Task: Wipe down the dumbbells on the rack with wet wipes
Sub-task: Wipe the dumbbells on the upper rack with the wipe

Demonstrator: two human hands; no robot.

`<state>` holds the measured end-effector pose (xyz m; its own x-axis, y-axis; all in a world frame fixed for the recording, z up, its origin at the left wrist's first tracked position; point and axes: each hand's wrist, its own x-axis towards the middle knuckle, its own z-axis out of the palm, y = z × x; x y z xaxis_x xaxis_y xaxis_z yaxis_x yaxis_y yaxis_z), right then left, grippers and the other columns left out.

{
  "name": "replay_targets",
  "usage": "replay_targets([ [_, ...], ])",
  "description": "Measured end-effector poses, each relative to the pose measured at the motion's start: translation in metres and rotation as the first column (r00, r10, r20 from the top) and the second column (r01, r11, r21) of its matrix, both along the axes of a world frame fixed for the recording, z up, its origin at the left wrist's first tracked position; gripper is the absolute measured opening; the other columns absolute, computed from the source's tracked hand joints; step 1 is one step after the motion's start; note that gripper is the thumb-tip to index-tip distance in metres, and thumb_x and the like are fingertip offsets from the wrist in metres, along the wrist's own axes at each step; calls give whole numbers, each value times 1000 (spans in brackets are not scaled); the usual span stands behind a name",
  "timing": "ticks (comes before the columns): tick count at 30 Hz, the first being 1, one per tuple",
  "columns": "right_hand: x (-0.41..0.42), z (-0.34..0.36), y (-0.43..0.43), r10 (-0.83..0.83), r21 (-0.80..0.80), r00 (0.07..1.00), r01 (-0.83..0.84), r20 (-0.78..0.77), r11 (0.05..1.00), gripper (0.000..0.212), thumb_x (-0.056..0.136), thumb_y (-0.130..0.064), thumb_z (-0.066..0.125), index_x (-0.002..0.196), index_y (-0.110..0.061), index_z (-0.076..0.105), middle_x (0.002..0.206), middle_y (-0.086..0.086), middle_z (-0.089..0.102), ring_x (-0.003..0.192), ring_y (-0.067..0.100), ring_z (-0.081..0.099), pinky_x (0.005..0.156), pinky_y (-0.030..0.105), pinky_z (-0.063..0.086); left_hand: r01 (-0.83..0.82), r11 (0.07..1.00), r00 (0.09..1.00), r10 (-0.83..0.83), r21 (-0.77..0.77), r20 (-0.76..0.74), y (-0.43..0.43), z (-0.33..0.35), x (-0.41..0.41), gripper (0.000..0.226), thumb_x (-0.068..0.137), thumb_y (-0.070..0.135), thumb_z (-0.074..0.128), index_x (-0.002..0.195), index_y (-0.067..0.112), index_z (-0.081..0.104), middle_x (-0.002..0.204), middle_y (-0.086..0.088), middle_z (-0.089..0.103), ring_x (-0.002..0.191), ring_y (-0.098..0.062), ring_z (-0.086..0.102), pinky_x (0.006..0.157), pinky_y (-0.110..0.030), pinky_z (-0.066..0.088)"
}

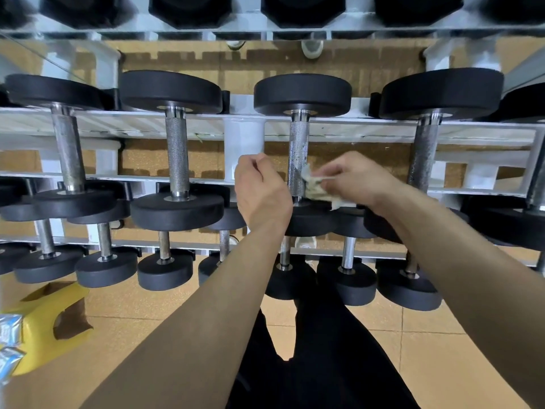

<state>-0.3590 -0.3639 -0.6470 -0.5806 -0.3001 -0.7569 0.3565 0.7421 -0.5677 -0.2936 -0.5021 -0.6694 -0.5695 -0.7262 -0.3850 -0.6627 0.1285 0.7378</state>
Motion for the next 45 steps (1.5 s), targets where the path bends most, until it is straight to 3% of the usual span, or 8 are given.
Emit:
replay_targets([
  [6, -28, -26, -26, -663, -206, 745, 639, -77, 741, 30, 96, -2, 53, 114, -13, 74, 102, 0, 75, 96, 18, 70, 89, 33, 57, 7, 1000, 1000, -7, -1, 10, -1, 2, 0, 29, 106, 33, 37, 87, 17, 51, 87, -3, 59, 77, -20, 51, 70, -35, 36],
  [12, 18, -22, -23, -98, 4, 961, 102, -260, 995, 34, 88, -2, 47, 57, -14, 51, 51, -5, 45, 48, 3, 42, 54, 26, 33, 17, 1000, 1000, -17, 4, -20, 0, 2, 0, 31, 106, 35, 37, 85, 16, 50, 85, -3, 59, 81, -23, 53, 73, -39, 41],
  [16, 27, -9, -2, 257, 186, 939, -217, -228, 958, 30, 92, 2, 49, 79, -12, 72, 78, 0, 66, 74, 18, 56, 62, 32, 33, 85, 994, 996, -85, 66, -1, 0, 13, 1, 34, 105, 46, 41, 85, 21, 52, 80, 4, 60, 74, -11, 53, 64, -27, 35],
  [21, 34, 22, -12, -253, -120, 873, 223, -416, 967, 26, 96, -12, 52, 77, -2, 66, 66, 11, 57, 64, 13, 48, 61, 33, 34, 271, 938, 946, -219, 216, -237, -4, 22, 15, 12, 96, 38, 61, 91, 29, 66, 85, 12, 68, 82, -7, 62, 78, -27, 49],
  [26, 49, 40, -48, -475, -518, 880, 397, -20, 758, 37, 97, -1, 45, 103, -16, 78, 102, 1, 79, 101, 16, 72, 88, 26, 55, 234, 910, 960, -160, 342, -231, -21, 36, 16, 18, 90, 26, 76, 108, 21, 73, 103, 6, 71, 85, 6, 64, 81, -15, 53],
  [32, 69, 1, -66, -675, -150, 608, 687, -418, 711, 22, 92, -19, 45, 94, -22, 67, 100, -5, 68, 96, 14, 60, 92, 41, 50, 130, 936, 990, -102, 328, -102, -38, 13, -15, 14, 93, 11, 64, 98, 22, 71, 93, 1, 73, 88, -19, 69, 89, -40, 58],
  [39, 66, -6, -76, -567, 33, 593, 707, -572, 707, 19, 94, -16, 43, 87, -24, 59, 92, -4, 62, 87, 19, 59, 81, 41, 52, 153, 918, 988, -143, 367, -55, -26, -9, -51, 26, 102, 15, 57, 79, 21, 67, 74, 9, 62, 75, -12, 57, 80, -28, 50],
  [45, 65, -5, -81, -531, 99, 616, 702, -582, 705, 25, 92, -19, 39, 82, -18, 61, 89, 0, 62, 83, 23, 58, 84, 46, 51, 556, 818, 825, -564, 148, 15, -40, -13, -27, 44, 96, 3, 50, 58, 18, 36, 58, 1, 40, 56, -12, 36, 54, -26, 29],
])
